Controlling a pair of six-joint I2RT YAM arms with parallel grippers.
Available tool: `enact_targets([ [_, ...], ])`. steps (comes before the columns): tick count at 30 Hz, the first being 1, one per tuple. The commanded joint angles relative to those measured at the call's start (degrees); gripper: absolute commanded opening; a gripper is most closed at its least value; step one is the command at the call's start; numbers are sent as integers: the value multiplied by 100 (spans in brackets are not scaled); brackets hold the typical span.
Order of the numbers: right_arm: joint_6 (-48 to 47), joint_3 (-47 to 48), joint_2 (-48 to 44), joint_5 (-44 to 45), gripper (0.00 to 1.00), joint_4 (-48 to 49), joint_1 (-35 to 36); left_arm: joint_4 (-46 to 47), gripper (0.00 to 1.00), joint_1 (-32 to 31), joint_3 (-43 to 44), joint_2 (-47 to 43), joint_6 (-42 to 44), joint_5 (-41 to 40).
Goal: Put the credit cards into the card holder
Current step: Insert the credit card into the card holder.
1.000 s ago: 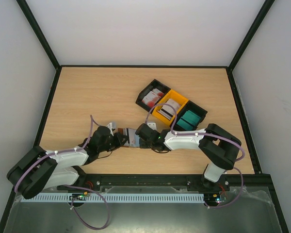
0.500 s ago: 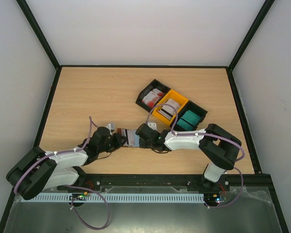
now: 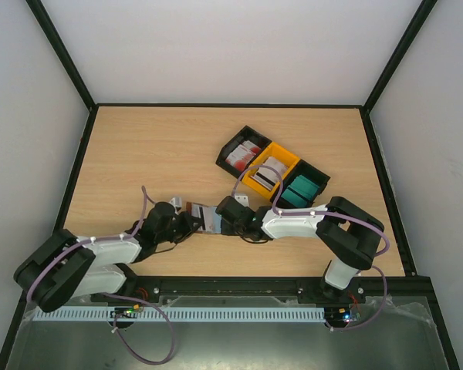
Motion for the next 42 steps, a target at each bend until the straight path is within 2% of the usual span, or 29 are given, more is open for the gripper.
enact_targets([
  [1,76,-148,112,-132,31,0,16,327,2,-44,45,403,184,231],
  [10,69,-176,106,-113,31,74,16,77,6,-67,385,871,722,269],
  [19,84,-195,60,-32,31,76,16,-1629,22,-418,1005,627,1263,-666],
  [28,55,-220,112,-47,31,104,11,-2741,35,-594,1357,204,1352,-1328],
  [32,35,-222,139,-56,31,133,3,-2854,38,-594,1482,274,1455,-1456],
  [42,-70,-172,265,-125,28,233,-26,-3034,41,-594,2131,1199,1794,-1829],
])
